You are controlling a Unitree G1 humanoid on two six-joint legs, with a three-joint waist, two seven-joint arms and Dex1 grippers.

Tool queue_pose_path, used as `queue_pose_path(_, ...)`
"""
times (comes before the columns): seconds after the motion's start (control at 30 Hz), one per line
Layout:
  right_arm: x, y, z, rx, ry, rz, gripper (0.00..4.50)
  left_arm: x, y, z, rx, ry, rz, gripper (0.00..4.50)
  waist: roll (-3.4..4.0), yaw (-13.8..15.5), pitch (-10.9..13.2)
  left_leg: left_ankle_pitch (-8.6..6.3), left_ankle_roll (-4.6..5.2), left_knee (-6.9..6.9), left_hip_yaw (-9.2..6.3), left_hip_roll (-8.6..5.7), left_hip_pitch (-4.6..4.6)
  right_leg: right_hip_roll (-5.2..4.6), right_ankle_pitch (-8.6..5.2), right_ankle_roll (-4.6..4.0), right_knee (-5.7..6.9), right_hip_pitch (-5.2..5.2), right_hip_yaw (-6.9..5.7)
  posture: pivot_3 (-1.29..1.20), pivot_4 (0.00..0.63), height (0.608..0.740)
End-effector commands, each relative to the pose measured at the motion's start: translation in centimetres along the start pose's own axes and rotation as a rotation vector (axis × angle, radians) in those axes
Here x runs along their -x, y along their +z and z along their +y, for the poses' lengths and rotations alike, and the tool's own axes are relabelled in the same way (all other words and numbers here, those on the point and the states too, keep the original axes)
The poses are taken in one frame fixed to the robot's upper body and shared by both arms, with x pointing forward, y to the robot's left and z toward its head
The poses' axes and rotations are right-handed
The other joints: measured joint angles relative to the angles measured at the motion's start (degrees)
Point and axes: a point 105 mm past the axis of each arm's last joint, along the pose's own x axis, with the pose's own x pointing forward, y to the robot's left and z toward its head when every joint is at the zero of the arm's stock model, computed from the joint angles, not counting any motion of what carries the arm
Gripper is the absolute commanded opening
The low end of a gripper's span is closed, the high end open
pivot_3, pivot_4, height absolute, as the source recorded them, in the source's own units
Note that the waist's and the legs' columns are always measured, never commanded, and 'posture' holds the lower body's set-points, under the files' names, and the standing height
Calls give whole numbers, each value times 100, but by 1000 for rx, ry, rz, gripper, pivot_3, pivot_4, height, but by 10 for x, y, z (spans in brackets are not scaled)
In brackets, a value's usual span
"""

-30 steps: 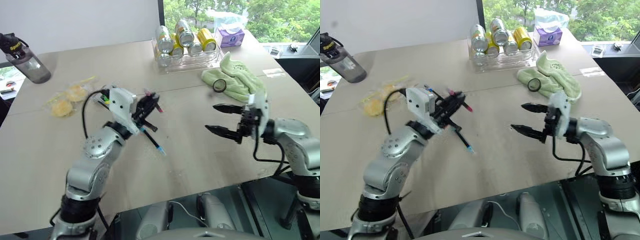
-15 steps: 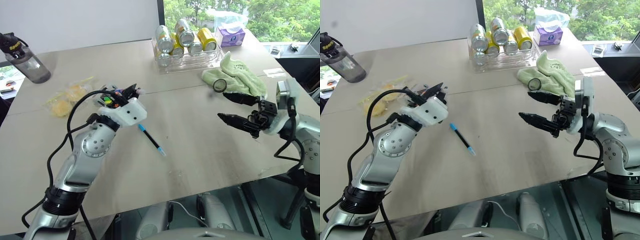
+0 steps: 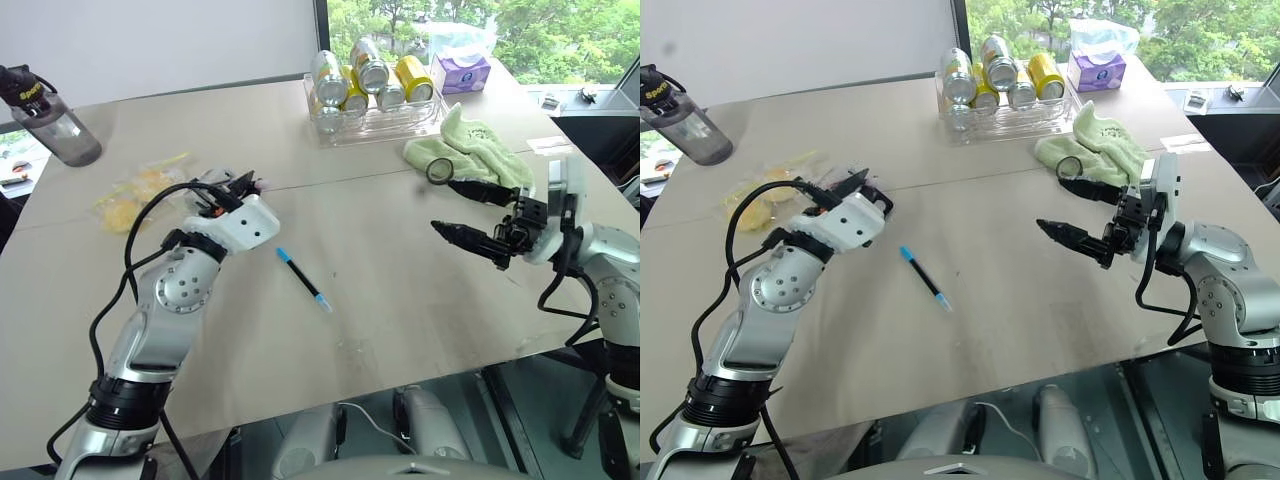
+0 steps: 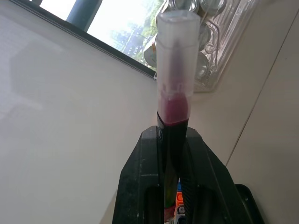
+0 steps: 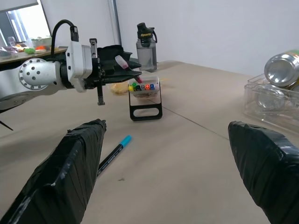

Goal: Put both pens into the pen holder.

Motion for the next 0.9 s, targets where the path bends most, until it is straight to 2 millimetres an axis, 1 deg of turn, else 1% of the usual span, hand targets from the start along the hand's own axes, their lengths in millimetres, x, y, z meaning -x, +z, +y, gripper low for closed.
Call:
queue_pose_path(0.03,0,9,2,59,10,-13,4448,3,5,9,-30,37,-19,0,0,-2,0,0,0,0,0,0,0,0,0,0,0,0,0,0,150,739)
queue_pose_path(0.4,-1,9,2,81,23,-12,4448,3,-6,17,-47,50,12,0,0,-3,0,0,0,0,0,0,0,0,0,0,1,0,0,0,150,739)
queue_pose_path(0.9,2,8,3,98,18,4,4448,-8,-20,8,16,24,29,0,0,-5,0,0,0,5,0,-1,0,0,0,0,5,0,-1,0,150,739)
